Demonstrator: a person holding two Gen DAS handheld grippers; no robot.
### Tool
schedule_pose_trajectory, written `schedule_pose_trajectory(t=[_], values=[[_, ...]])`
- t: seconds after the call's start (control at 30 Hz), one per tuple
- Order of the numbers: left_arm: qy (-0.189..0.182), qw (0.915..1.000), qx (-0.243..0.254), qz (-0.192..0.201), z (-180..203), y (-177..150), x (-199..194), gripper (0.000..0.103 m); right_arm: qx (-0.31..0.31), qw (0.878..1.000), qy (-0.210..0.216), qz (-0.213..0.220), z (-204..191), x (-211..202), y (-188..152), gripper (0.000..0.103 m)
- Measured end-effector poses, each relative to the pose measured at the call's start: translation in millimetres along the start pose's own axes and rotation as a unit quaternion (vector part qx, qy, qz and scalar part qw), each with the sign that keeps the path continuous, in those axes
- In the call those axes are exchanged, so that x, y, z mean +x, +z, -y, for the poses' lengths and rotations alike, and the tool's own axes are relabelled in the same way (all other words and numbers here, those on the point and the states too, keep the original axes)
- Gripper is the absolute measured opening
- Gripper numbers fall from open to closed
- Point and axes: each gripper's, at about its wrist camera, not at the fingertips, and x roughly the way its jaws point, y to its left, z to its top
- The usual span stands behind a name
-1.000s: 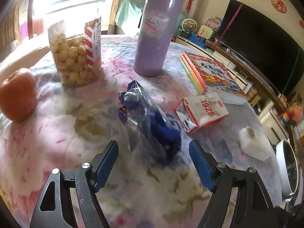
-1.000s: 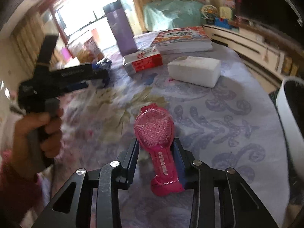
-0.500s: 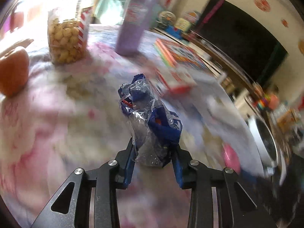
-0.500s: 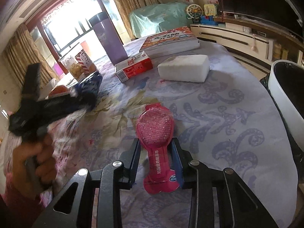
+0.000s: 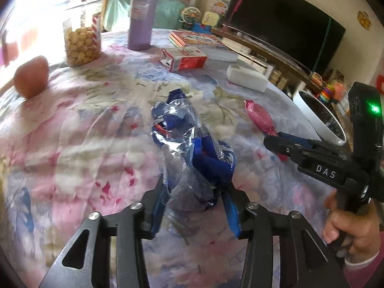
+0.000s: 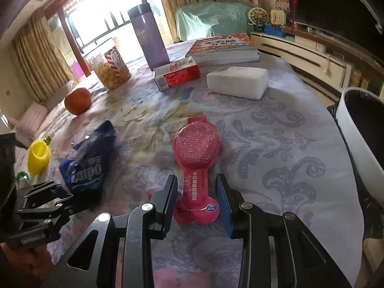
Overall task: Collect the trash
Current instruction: 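Carry the blue bag and pink brush over the bin with both tools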
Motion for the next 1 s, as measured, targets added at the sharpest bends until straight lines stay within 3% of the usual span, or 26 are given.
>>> schedule_pose_trajectory(t=[0.2, 0.3, 0.37, 0.4, 0.47, 0.73, 1.0], values=[[0.031, 0.9994, -0.015, 0.011, 4.2, -2.2, -3.1, 0.069, 0.001, 1.0, 0.0, 0.003, 1.0, 1.2, 3.9, 0.035], [0.031, 0.9988, -0.034, 0.013, 5.3, -3.4, -5.0, 0.068, 0.006, 1.0, 0.004, 0.0, 3.6, 5.1, 6.4, 0.034], [0.028, 0.9984, -0.045, 0.019, 5.2, -3.1, -7.8, 0.061, 0.009, 1.0, 0.006, 0.002, 4.6, 4.6, 6.1, 0.032], [0.018, 0.9985, -0.049, 0.019, 3.0, -1.0, -5.9, 0.043, 0.01, 1.0, 0.006, 0.004, 5.1, 3.6, 5.6, 0.026], [0.011, 0.9985, -0.05, 0.018, 4.0, -2.2, -5.0, 0.041, 0.017, 1.0, 0.014, 0.009, 7.3, -0.7, 4.0, 0.021], [-0.016, 0.9995, -0.019, 0.021, 27.4, -1.3, -4.9, 0.036, 0.031, 0.998, 0.035, 0.031, 16.6, -30.5, -5.5, 0.021], [-0.045, 0.9986, 0.023, 0.017, 70.0, 4.4, -1.0, 0.036, 0.063, 0.997, 0.022, 0.049, 52.4, -65.4, -12.1, 0.021]])
